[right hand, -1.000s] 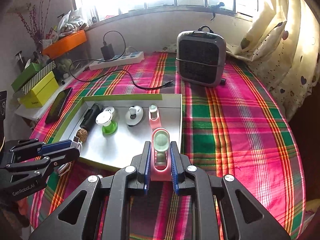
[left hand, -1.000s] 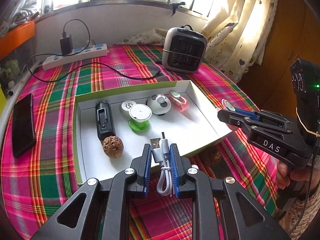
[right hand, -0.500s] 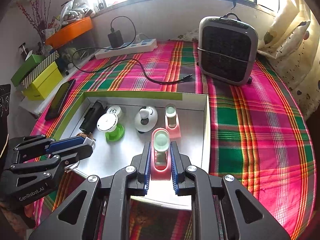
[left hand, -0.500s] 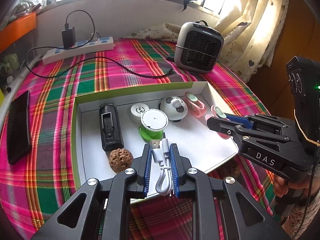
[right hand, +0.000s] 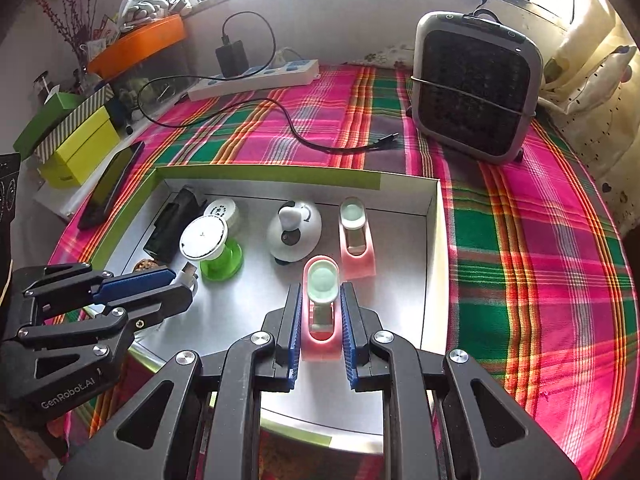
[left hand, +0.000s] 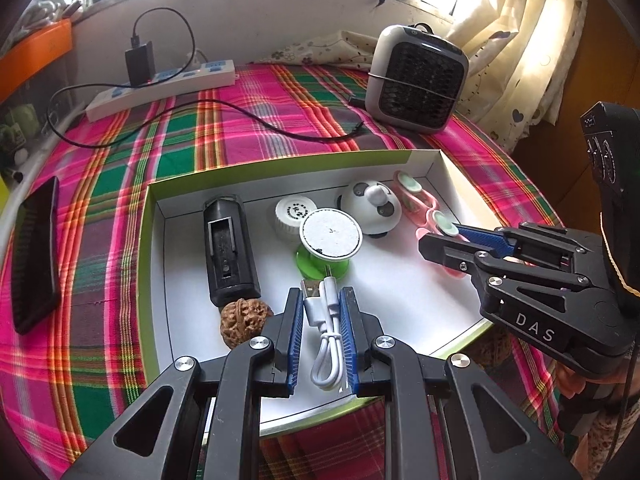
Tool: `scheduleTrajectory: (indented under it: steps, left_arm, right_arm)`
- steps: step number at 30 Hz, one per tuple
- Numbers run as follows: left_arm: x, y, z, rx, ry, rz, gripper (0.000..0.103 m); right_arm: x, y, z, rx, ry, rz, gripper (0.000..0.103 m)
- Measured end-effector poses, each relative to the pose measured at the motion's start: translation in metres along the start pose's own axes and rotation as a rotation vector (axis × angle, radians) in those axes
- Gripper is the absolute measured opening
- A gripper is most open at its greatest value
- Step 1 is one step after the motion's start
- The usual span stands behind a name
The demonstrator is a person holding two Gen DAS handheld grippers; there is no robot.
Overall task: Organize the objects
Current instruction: 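Carry the pink clip with the right tool while the left tool carries the cable into the box, then open the right gripper releasing the clip while the left gripper releases the cable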
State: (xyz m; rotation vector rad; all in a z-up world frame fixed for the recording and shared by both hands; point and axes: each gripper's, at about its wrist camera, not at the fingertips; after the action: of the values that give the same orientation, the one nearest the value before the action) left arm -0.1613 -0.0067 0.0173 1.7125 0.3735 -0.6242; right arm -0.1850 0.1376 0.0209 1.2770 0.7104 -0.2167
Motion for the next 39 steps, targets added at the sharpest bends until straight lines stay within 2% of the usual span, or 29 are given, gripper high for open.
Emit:
scheduleTrajectory:
  steps: [16, 32, 36, 39]
  left_arm:
    - [-0.003, -0.01, 0.008, -0.015, 0.019, 0.012, 0.016]
    - [-0.005, -0.011, 0.009, -0.018, 0.017, 0.011, 0.017]
    - [-0.006, -0.011, 0.01, -0.007, 0.023, 0.011, 0.021]
    - [-0.007, -0.011, 0.01, -0.01, 0.02, 0.011, 0.025]
  right_arm:
    - [-0.002, -0.01, 0.001, 0.081, 0.047, -0.006, 0.018]
    - [-0.001, -0.012, 0.003, 0.103, 0.061, -0.012, 0.018]
    - [-0.001, -0.012, 0.004, 0.111, 0.061, -0.015, 0.019]
    - [-0.001, -0.012, 0.005, 0.108, 0.062, -0.014, 0.023]
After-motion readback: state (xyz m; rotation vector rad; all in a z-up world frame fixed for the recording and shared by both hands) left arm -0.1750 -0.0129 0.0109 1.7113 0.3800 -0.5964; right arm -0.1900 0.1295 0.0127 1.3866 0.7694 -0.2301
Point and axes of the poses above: each gripper's, at about its wrist camera, not at the fingertips, and y roughly against the way its jaws point, z to its left, x to its underside, and after that the axes turned 1 degree about -y, right-handed
